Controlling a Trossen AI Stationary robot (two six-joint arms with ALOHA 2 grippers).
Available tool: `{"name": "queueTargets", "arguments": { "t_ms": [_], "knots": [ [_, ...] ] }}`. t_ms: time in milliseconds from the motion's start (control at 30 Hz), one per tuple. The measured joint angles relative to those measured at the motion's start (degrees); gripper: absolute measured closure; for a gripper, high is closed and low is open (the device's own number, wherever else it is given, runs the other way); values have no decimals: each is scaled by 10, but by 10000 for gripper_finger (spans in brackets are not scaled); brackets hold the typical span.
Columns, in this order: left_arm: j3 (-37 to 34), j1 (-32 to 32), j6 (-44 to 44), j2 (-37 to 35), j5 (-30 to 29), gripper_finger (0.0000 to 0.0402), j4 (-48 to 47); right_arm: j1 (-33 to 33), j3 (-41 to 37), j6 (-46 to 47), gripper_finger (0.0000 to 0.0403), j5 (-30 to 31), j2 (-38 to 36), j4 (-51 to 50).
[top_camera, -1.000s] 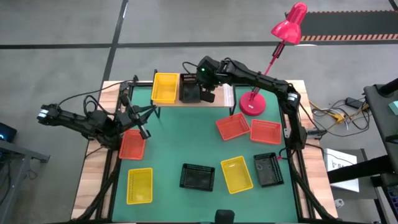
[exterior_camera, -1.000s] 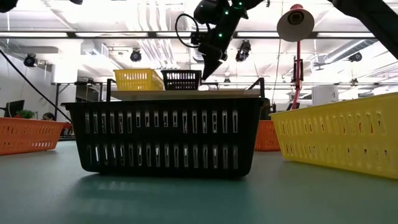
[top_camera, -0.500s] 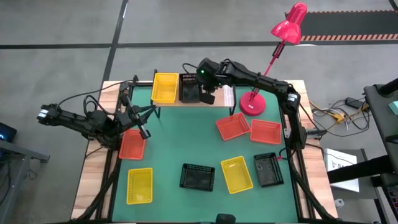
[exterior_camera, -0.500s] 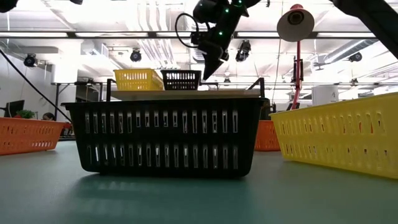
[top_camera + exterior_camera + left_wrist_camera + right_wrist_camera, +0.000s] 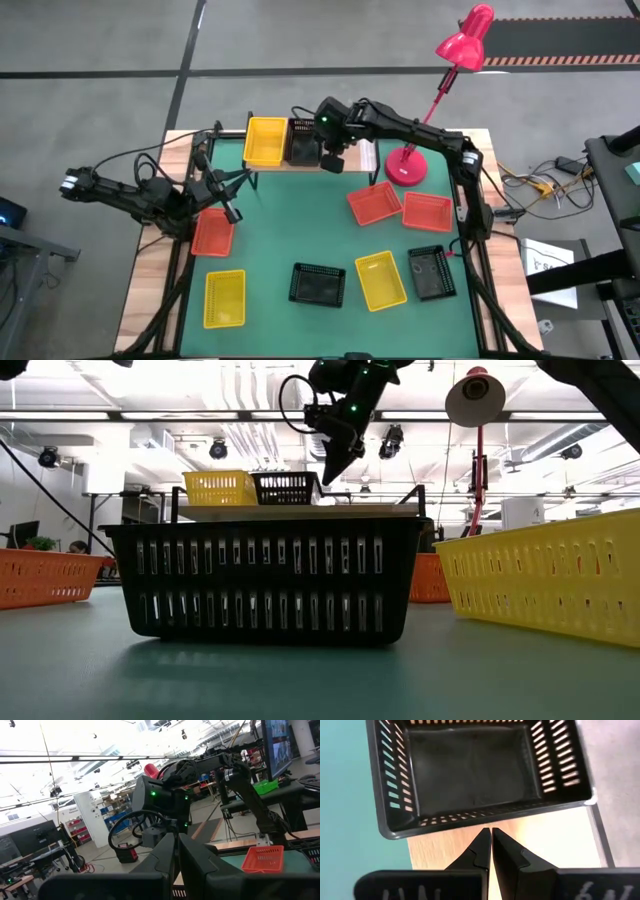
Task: Stack baskets on shelf by color
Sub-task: Adjust the yellow bin on the shelf
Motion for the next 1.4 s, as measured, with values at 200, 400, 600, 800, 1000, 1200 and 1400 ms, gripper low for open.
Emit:
{"name": "queueTargets", "arguments": {
  "t_ms": [200, 400, 600, 800, 1000, 1200, 1400],
  "knots": [
    [0, 0, 0, 0, 0, 394, 0, 6, 0, 19, 394, 0, -21, -39],
    [0, 0, 0, 1, 0, 394, 0, 40, -1, 56, 394, -1, -48, -101],
    [0, 0, -5, 14, 0, 398, -9, 100, -17, 82, 394, -2, -68, -123],
    [18, 15, -12, 79, -10, 401, -24, 167, -39, 107, 394, -2, -83, -130],
    [114, 51, -116, 146, -40, 401, -284, 230, -131, 160, 394, -1, -133, -118],
    [259, 107, -132, 204, -3, 401, -567, 286, -273, 225, 394, 16, -221, -19],
    [392, 222, -67, 266, 136, 402, -694, 329, -387, 242, 394, 28, -290, 105]
  ]
}}
